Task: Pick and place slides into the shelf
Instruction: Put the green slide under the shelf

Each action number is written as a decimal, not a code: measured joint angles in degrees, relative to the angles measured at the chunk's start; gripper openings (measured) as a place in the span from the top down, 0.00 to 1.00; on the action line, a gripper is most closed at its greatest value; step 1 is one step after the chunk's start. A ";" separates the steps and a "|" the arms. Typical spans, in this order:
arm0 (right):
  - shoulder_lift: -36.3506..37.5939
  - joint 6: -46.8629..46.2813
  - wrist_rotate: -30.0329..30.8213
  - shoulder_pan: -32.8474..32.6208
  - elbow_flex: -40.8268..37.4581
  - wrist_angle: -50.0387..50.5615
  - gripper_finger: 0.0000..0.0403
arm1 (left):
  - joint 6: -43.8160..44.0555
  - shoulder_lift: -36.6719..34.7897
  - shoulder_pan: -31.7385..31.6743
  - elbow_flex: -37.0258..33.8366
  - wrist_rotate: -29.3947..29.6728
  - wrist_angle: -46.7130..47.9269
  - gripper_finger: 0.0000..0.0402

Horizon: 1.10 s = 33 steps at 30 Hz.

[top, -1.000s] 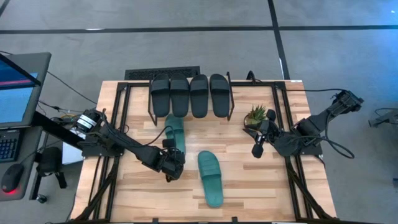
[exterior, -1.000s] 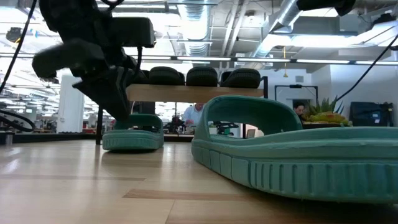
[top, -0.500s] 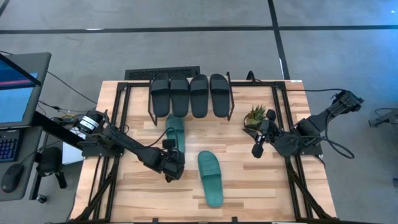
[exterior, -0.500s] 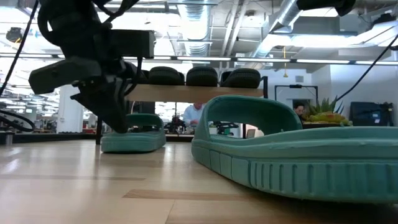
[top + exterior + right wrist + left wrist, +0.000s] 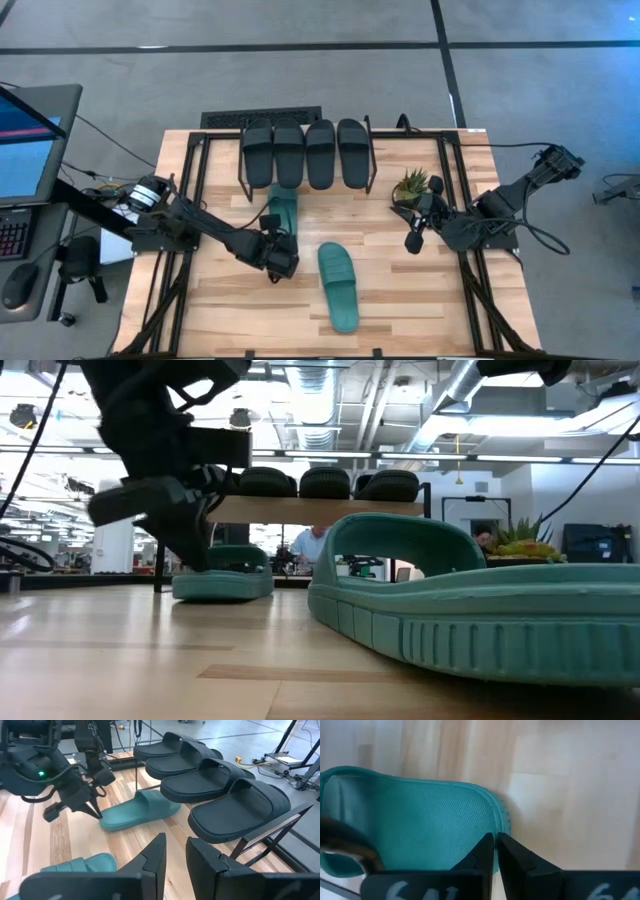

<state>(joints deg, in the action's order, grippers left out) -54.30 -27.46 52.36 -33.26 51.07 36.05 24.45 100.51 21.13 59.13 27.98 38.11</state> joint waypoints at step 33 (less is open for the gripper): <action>0.00 -0.66 0.00 -0.02 0.00 -0.02 0.84 | -10.07 -0.02 -12.53 -3.15 1.86 -3.20 0.97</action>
<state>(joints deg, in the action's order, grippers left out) -54.30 -28.12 52.36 -33.28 51.07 36.03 14.38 100.49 8.60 55.98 29.84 34.91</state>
